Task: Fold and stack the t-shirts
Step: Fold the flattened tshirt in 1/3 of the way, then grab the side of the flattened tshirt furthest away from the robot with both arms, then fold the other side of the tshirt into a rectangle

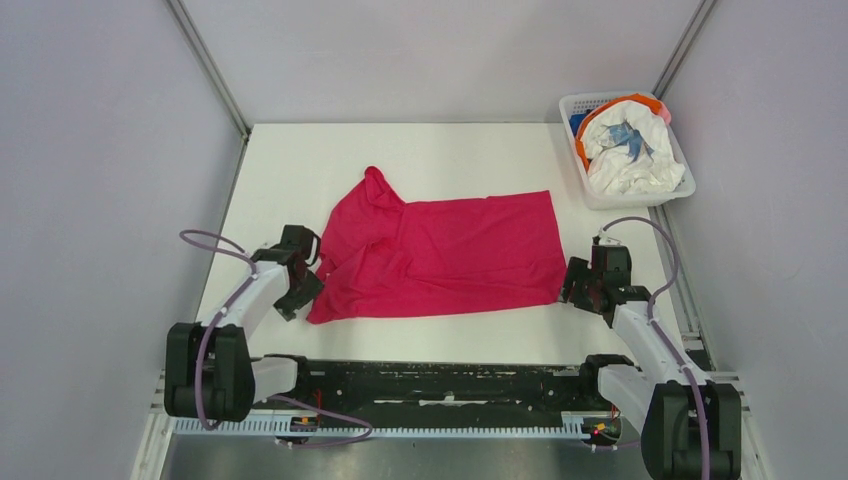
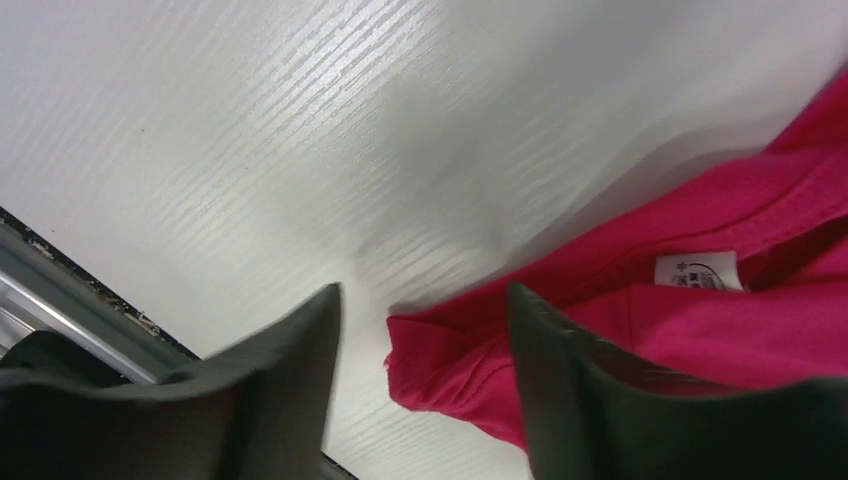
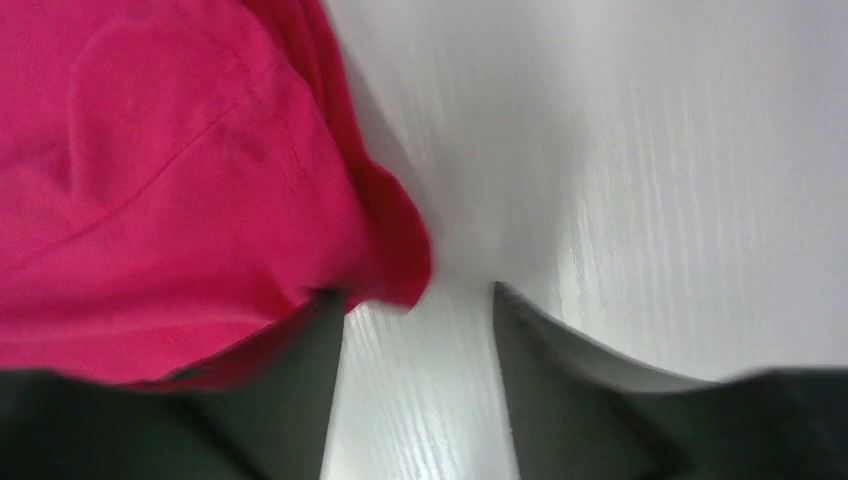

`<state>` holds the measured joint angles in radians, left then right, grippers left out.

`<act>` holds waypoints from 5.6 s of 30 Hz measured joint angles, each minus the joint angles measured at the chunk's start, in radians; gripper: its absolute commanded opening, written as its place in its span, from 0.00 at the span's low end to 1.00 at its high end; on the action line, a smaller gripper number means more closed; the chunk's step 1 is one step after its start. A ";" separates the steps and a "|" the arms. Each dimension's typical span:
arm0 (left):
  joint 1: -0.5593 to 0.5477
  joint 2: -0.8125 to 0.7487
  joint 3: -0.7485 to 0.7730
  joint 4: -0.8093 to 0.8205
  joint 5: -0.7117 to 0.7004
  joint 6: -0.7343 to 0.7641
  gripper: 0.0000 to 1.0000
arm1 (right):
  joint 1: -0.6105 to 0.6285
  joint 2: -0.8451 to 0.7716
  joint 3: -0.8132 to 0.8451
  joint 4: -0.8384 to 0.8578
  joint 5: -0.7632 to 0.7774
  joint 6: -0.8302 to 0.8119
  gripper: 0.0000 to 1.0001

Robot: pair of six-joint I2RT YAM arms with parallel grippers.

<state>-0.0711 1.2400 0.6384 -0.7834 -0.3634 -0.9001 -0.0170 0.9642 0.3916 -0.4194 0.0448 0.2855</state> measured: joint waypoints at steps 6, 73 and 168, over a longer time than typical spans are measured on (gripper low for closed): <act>-0.004 -0.140 0.073 -0.046 0.001 -0.012 1.00 | 0.000 -0.046 0.044 -0.074 0.019 -0.017 0.98; -0.151 0.986 1.382 0.122 0.174 0.320 0.88 | 0.002 0.303 0.342 0.410 -0.125 -0.053 0.98; -0.227 -0.047 0.406 -0.054 0.076 0.105 0.02 | 0.146 0.578 0.588 0.375 0.108 -0.209 0.00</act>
<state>-0.2977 1.1934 1.0447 -0.8371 -0.2871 -0.7956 0.1291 1.5421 0.9794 -0.0448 0.1524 0.0769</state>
